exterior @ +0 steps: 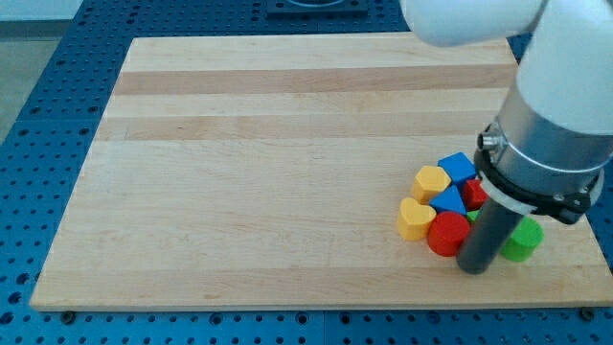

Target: Move the yellow heart to the center

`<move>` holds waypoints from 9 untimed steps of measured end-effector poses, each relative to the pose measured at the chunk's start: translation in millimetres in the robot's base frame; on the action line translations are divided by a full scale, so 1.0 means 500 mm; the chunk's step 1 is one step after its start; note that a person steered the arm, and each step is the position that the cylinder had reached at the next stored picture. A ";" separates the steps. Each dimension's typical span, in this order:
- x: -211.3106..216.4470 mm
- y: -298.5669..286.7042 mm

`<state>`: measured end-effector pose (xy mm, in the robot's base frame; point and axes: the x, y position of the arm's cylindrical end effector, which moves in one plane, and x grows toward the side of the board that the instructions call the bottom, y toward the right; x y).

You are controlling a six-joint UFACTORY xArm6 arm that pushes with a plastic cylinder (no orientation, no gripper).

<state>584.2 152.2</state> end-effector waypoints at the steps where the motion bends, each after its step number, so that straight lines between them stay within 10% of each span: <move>1: -0.010 -0.035; 9: -0.173 -0.210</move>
<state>497.9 47.0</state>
